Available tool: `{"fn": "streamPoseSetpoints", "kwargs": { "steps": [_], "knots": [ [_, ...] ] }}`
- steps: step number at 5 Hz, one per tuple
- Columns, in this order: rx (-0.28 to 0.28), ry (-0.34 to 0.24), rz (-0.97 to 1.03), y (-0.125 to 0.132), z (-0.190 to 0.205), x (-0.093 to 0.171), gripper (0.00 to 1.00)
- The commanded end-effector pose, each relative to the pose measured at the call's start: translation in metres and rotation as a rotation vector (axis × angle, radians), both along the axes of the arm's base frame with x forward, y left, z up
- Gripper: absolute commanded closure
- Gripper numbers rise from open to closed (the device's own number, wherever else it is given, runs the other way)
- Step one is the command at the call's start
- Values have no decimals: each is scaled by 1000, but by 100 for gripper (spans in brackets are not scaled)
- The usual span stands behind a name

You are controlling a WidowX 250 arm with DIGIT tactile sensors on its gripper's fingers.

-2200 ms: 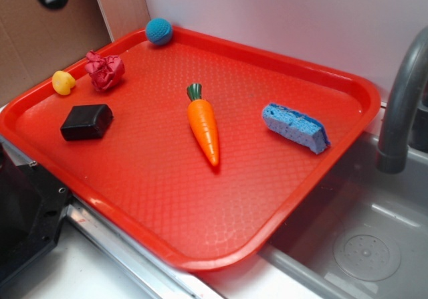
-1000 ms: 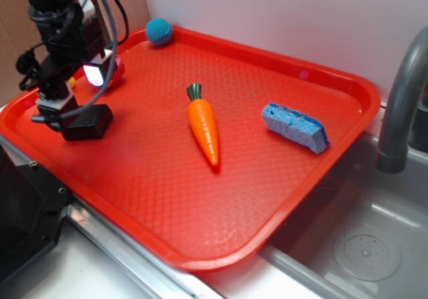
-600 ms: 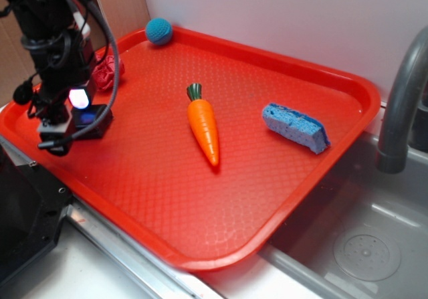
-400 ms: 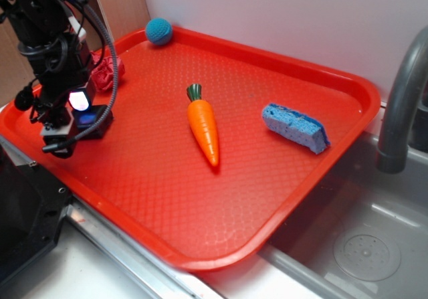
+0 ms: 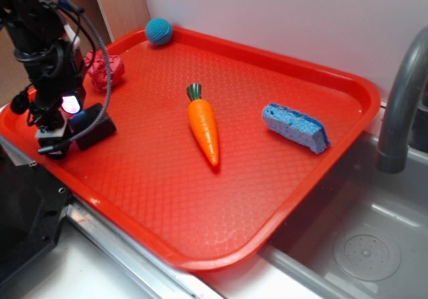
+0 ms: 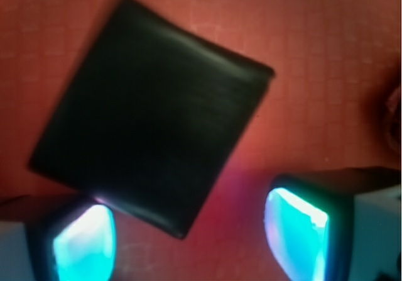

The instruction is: Grab the black box.

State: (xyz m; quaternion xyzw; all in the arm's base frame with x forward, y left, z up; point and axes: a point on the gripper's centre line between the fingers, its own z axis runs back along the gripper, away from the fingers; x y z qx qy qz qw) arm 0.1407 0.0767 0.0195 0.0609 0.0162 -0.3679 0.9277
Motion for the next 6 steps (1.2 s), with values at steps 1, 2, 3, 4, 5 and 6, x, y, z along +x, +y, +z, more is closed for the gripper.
{"fn": "streamPoseSetpoints", "kwargs": {
  "steps": [1, 2, 3, 4, 5, 6],
  "knots": [
    [-24, -47, 17, 19, 14, 22, 100],
    [-71, -95, 61, 8, 30, 17, 0],
    [-44, -179, 20, -7, 77, 21, 0],
    [-50, -220, 27, -12, 98, 32, 0],
    [-55, -178, 76, -15, 80, 47, 0],
    [-68, -118, 98, -17, 57, 49, 0]
  ]
}}
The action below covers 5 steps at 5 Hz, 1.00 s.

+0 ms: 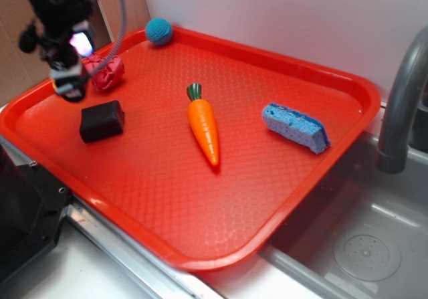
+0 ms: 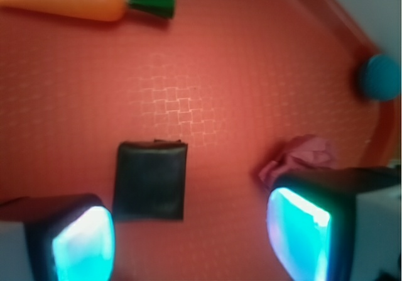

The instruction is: Grab the black box.

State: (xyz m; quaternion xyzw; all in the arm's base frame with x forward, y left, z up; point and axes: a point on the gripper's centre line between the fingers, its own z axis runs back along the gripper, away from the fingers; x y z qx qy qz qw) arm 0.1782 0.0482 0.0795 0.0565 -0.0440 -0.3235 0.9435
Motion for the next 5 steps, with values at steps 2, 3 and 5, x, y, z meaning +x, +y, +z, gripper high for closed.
{"fn": "streamPoseSetpoints", "kwargs": {
  "steps": [2, 3, 5],
  "knots": [
    [-86, 103, 61, -8, -47, -4, 0],
    [-62, 148, 42, -15, -56, -16, 0],
    [-34, 152, 57, -3, -60, -17, 100]
  ]
}}
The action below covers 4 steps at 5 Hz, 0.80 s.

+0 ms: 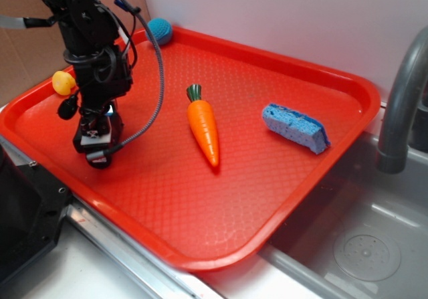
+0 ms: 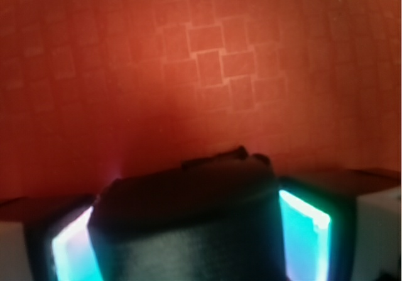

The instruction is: Grab the black box.

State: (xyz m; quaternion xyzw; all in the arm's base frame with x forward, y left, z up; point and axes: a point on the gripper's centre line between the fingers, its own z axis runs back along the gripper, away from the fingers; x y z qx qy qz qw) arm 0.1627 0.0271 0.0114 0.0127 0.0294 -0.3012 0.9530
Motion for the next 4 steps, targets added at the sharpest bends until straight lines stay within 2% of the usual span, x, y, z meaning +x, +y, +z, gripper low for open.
{"fn": "streamPoseSetpoints", "kwargs": {
  "steps": [1, 2, 3, 4],
  "knots": [
    [41, -138, 19, 23, 59, 5, 100],
    [17, -294, 212, 33, 108, 11, 100],
    [-45, -282, 462, 31, 155, 30, 100],
    [-51, -223, 555, 19, 204, 30, 100]
  ]
}}
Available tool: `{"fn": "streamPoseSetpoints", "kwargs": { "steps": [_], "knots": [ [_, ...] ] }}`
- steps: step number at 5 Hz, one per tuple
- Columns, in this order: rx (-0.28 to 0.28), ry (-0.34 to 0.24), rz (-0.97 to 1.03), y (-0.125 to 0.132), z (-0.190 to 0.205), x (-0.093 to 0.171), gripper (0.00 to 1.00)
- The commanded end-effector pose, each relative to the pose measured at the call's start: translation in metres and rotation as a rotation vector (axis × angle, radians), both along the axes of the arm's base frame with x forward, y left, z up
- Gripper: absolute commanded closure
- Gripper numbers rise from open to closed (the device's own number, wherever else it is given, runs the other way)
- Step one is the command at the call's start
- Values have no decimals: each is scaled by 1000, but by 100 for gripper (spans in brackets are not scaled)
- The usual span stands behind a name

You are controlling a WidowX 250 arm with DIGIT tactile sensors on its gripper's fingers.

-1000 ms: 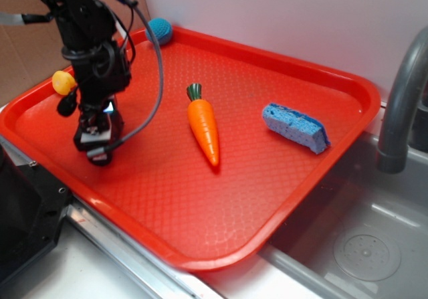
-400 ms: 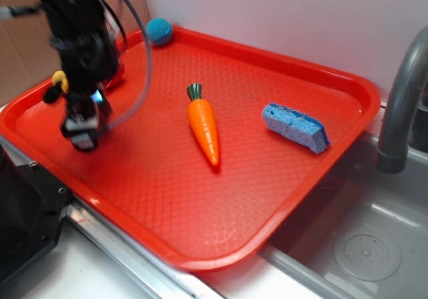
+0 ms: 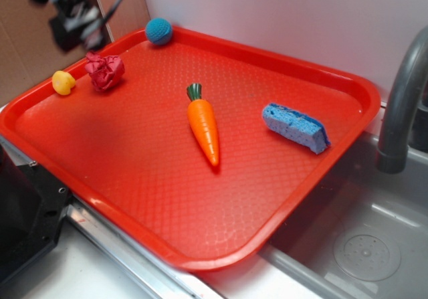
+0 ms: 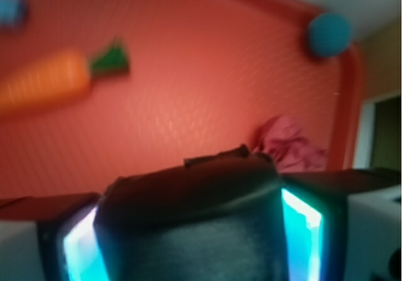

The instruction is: Grab the black box.

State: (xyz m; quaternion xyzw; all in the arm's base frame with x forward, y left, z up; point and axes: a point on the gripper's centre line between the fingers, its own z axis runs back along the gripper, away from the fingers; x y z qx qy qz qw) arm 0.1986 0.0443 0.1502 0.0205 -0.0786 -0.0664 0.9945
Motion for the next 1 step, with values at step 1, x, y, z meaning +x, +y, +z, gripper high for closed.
{"fn": "streamPoseSetpoints", "kwargs": {
  "steps": [1],
  "knots": [
    [-80, 19, 98, -11, 100, -5, 100]
  ]
}}
